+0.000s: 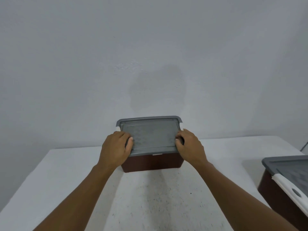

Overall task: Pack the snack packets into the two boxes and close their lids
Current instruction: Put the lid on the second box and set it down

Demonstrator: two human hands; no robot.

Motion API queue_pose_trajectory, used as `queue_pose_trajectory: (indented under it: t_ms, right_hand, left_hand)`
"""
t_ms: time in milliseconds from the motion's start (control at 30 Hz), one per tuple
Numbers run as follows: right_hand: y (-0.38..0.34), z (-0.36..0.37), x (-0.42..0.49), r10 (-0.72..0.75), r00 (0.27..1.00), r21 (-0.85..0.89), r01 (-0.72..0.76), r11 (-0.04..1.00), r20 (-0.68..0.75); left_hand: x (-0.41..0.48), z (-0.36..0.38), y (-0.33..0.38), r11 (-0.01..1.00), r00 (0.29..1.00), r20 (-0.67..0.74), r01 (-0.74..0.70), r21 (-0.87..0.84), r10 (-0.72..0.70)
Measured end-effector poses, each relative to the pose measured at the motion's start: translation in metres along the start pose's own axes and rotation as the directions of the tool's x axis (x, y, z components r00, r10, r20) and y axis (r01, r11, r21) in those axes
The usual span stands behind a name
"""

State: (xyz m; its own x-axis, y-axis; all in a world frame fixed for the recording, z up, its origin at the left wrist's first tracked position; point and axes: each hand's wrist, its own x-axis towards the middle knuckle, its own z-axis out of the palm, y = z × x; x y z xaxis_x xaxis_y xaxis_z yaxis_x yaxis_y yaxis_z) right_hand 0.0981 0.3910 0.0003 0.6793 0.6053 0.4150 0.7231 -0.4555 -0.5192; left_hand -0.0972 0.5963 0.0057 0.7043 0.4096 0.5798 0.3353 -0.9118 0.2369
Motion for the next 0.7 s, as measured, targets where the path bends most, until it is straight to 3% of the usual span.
queue_pose_trajectory:
  t_ms: [167,333,533,700]
  right_hand:
    - [0.001,-0.033,-0.025,-0.084,0.996,-0.137,0.088,0.987,0.037]
    - [0.016,-0.09,-0.048,-0.123,0.992,-0.255,0.12,0.959,0.007]
    - [0.087,-0.186,-0.091,0.041,0.999,-0.398,-0.035,0.917,0.006]
    - [0.172,-0.256,-0.131,0.225,0.974,-0.437,-0.192,0.879,0.024]
  left_hand:
    - [-0.006,0.0,0.025,0.994,0.99,0.119,-0.085,0.071,0.076]
    - [-0.016,0.017,0.084,0.993,0.985,0.135,-0.107,-0.04,0.111]
    - [-0.04,0.053,0.166,0.992,0.983,0.166,-0.091,0.09,0.075]
    - [-0.051,0.079,0.251,0.994,0.961,0.274,-0.009,-0.106,0.038]
